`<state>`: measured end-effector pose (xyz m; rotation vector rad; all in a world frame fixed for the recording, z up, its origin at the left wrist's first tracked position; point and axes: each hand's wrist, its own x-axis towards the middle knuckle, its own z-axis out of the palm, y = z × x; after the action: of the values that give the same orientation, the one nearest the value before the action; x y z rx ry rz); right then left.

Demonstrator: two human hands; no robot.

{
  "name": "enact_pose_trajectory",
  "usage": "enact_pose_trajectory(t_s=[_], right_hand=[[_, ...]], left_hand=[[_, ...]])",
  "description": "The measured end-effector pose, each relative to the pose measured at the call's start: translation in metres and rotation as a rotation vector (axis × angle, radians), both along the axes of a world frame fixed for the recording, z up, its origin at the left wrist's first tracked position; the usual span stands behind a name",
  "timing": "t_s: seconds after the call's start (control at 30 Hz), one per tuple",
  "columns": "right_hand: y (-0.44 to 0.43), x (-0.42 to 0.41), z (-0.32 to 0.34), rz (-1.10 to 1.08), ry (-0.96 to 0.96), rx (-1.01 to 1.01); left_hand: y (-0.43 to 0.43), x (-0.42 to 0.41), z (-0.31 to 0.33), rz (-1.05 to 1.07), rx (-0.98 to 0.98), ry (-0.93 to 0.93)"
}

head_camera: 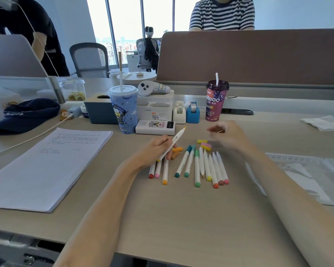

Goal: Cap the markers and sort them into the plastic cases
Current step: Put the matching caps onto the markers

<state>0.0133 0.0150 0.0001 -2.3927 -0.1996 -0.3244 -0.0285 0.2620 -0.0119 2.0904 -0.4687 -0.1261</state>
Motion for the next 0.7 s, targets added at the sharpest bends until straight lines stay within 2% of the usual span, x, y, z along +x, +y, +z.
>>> enact_pose_trajectory(t_s=[0.23,0.53,0.6,0.63,0.7], right_hand=[[0.001,-0.006,0.006,0.125,0.235,-0.306],[0.008,-0.005,0.003,0.068,0.239,-0.481],[0.010,-0.009,0.006,0.045,0.136,-0.358],[0.011,-0.012,0.007,0.042,0.094,-0.166],[0.016,-0.020,0.012,0.094,0.075,0.354]], left_hand=[[0.000,0.000,0.000,0.008,-0.011,0.007],[-0.001,-0.003,0.001,0.007,-0.014,0.026],[-0.002,-0.003,0.001,-0.002,-0.018,0.031],[-0.002,-0.003,0.002,-0.006,-0.013,0.031],[-0.003,-0.003,0.003,-0.010,-0.014,0.028]])
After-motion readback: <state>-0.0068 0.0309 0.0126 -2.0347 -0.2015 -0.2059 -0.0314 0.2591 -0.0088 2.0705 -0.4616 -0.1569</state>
